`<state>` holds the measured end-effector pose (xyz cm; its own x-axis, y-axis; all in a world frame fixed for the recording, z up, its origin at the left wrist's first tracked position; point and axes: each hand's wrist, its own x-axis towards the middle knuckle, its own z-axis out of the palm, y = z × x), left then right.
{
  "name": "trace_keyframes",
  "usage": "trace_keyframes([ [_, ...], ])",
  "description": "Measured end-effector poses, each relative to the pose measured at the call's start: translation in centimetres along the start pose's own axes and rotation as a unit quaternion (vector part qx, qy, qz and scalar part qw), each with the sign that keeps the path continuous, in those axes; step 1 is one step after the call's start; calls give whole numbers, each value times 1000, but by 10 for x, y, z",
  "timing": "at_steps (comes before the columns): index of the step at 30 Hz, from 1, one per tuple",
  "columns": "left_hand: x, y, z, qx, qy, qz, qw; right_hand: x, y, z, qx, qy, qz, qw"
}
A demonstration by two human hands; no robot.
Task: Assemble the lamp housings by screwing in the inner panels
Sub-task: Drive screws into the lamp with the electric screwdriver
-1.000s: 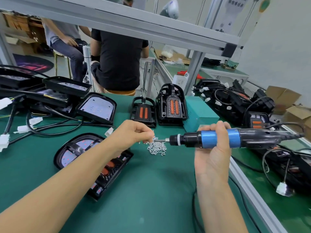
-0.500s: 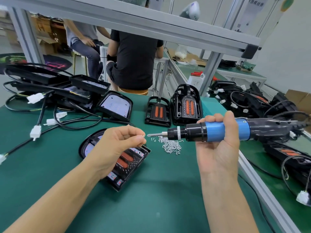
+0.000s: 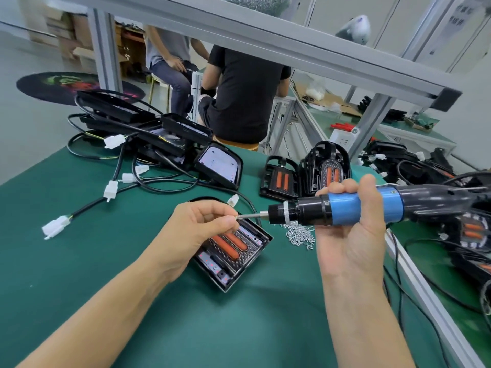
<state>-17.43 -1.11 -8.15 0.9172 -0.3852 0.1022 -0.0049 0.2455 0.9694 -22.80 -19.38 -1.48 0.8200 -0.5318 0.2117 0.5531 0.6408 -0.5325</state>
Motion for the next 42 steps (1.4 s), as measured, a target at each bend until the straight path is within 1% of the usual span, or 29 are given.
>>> trace_keyframes([
  [7,-9,0,-24,61,13,18,998,-3,23,8,-19,-19,21,999],
  [9,-9,-3,-35,101,54,27,993,-4,33,10,-38,-22,29,999],
  [10,-8,-6,-40,139,90,32,986,-6,39,10,-50,-22,31,998],
  [12,-7,-13,-50,239,152,41,958,-8,50,11,-79,-23,35,996],
  [15,-8,-25,-56,349,176,53,919,-13,65,9,-116,-24,47,992],
  [18,-8,-32,-57,396,200,60,894,-16,78,7,-147,-33,49,987],
  [20,-8,-36,-59,406,210,54,888,-17,85,9,-154,-38,41,987],
  [24,-8,-40,-60,383,211,63,897,-14,98,12,-177,-33,28,983],
  [31,-7,-44,-62,373,212,58,901,-11,112,10,-207,-33,18,978],
  [42,-6,-44,-62,375,215,40,901,-11,113,12,-206,-29,25,978],
])
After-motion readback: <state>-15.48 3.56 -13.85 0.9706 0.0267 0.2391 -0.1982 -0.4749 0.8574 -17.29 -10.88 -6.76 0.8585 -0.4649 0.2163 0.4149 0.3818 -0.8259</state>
